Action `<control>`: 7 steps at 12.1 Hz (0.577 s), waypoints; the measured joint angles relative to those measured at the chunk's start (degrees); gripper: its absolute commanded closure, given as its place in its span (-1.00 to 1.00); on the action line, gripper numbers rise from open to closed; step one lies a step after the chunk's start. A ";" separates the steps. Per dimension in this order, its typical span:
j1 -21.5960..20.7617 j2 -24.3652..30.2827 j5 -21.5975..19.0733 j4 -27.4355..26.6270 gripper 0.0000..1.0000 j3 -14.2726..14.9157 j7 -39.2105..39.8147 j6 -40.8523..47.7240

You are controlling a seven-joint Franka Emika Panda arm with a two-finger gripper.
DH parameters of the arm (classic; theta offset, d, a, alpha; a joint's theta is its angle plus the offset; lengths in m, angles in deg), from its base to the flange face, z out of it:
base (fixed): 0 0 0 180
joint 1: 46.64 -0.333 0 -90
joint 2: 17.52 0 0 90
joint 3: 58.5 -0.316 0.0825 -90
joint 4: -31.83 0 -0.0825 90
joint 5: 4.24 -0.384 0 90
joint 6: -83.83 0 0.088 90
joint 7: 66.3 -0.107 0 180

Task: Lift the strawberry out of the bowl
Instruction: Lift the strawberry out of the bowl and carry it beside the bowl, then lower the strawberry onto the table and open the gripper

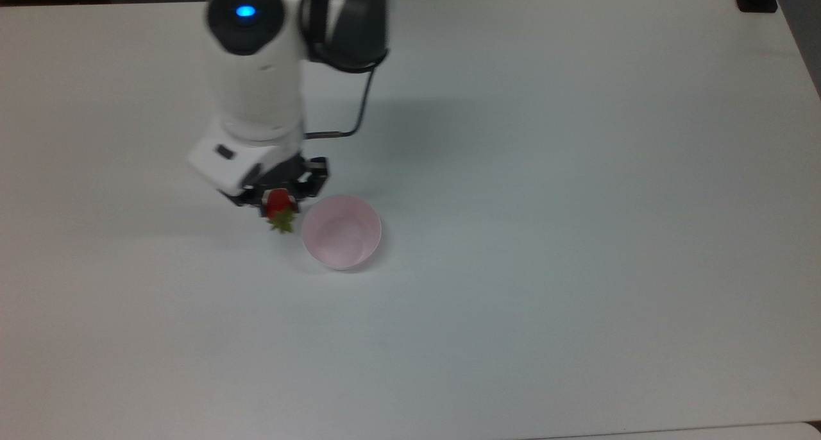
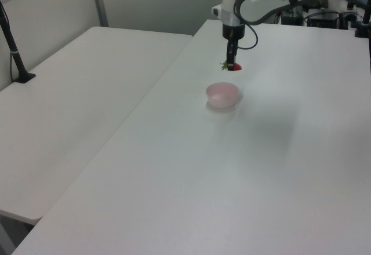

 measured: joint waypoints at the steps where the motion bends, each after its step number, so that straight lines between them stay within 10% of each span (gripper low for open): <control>1: 2.64 -0.63 0.00 -0.16 0.59 0.09 0.00 -0.02; 5: 9.75 -5.25 0.70 -0.33 0.42 0.26 0.00 -5.77; 7: 10.72 -6.77 1.15 -0.47 -0.28 0.27 0.00 -8.56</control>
